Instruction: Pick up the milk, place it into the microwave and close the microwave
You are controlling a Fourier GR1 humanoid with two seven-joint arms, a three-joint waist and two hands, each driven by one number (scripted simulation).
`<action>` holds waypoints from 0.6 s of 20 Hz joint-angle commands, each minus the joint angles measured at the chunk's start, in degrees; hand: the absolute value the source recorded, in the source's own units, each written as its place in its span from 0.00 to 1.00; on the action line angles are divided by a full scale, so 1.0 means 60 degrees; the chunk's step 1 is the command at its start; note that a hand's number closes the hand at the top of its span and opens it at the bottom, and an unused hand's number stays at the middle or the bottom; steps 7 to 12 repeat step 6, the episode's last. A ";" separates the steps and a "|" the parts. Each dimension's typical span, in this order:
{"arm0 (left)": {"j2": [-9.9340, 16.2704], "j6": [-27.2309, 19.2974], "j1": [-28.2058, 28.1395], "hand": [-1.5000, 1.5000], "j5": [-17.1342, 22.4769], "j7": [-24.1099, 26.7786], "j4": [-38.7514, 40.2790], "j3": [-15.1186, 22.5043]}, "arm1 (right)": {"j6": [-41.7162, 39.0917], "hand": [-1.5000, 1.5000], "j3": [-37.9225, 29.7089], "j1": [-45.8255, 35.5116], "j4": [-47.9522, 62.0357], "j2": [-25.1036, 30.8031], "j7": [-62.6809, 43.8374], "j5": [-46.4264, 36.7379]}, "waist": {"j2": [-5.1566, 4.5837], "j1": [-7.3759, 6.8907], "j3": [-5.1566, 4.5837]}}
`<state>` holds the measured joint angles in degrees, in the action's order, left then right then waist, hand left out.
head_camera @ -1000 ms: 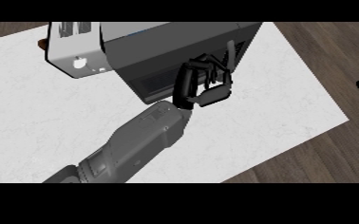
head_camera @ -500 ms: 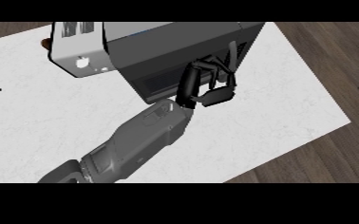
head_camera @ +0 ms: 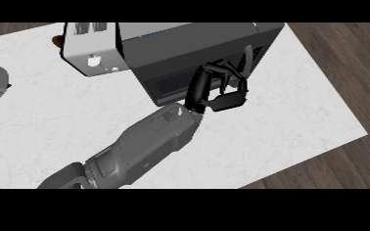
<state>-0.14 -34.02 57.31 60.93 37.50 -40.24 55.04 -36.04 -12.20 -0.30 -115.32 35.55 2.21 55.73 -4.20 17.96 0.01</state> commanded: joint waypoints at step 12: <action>0.0022 -0.0373 -0.0571 0.00 0.0797 -0.0092 0.1459 -0.0500 | 0.0191 0.00 -0.0270 0.0529 -0.0425 0.0189 -0.0214 0.0306 | 0.0020 -0.0383 -0.0025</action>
